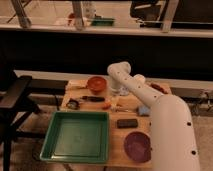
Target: Place pepper in tray
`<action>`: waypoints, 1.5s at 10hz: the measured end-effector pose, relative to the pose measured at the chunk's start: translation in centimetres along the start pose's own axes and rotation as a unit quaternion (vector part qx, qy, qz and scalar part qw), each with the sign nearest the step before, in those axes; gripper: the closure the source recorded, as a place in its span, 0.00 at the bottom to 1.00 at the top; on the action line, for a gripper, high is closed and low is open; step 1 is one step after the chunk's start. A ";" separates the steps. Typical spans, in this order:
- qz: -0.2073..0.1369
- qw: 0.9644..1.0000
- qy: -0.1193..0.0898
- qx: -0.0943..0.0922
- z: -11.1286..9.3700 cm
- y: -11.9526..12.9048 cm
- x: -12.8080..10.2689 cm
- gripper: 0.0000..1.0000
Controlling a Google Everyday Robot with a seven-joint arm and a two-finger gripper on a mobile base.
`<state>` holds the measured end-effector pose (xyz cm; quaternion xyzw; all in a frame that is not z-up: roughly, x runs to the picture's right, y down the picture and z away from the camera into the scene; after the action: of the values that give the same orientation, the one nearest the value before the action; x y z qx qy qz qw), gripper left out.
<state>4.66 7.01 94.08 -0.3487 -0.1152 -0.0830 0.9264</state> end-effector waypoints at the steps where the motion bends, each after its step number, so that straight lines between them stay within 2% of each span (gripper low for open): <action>1: 0.000 1.000 -0.001 0.001 0.2 -0.2 0.1 0.38; 2: 0.001 1.000 -0.001 0.001 0.4 -0.2 0.3 0.45; 3: 0.001 1.000 -0.001 0.001 0.6 -0.4 0.4 0.46; 7: 0.001 1.000 0.000 -0.012 1.0 -0.1 0.6 0.46; 9: 0.000 1.000 0.001 -0.017 1.0 0.0 0.6 0.51; 10: -0.001 1.000 0.001 -0.019 1.1 0.1 0.6 0.58; 14: -0.005 1.000 -0.001 -0.021 1.1 0.2 0.6 0.97; 15: -0.006 1.000 -0.001 -0.022 1.1 0.3 0.6 1.00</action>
<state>5.13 7.91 94.86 -0.3685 -0.1165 -0.0910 0.9178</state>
